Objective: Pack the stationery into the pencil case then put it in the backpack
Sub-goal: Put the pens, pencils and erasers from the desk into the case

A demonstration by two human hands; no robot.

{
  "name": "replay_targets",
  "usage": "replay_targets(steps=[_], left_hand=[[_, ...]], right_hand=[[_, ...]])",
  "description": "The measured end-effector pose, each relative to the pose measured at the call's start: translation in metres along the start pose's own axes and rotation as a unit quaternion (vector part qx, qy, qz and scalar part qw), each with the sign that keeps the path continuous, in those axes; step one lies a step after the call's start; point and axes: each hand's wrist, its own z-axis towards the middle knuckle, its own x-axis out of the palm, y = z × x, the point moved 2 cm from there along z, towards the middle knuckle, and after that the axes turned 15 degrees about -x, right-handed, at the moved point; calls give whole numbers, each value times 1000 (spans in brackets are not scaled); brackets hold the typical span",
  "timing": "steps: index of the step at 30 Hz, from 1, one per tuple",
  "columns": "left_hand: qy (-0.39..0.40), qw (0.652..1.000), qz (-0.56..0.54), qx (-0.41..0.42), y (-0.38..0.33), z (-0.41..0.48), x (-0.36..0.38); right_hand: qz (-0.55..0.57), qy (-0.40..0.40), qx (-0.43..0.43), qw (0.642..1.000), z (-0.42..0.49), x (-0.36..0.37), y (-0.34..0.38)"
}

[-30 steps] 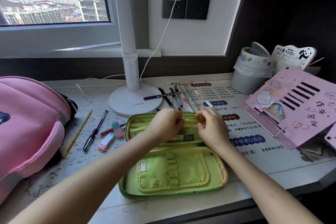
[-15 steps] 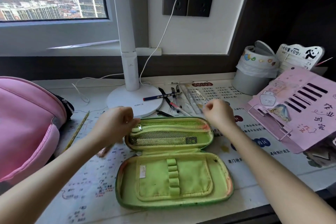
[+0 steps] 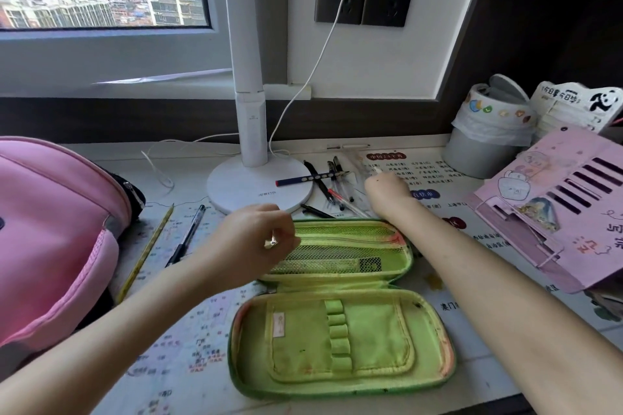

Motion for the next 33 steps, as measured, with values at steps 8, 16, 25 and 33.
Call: replay_targets(steps=[8, 16, 25, 33], left_hand=[[127, 986, 42, 95, -17, -40, 5], [169, 958, 207, 105, -32, -63, 16], [179, 947, 240, 117, -32, -65, 16], [199, 910, 328, 158, -41, -68, 15]], right_hand=[[95, -95, 124, 983, -27, -6, -18], [395, -255, 136, 872, -112, -24, -49], [745, -188, 37, 639, -196, -18, -36], [748, -208, -31, 629, -216, -7, -20]])
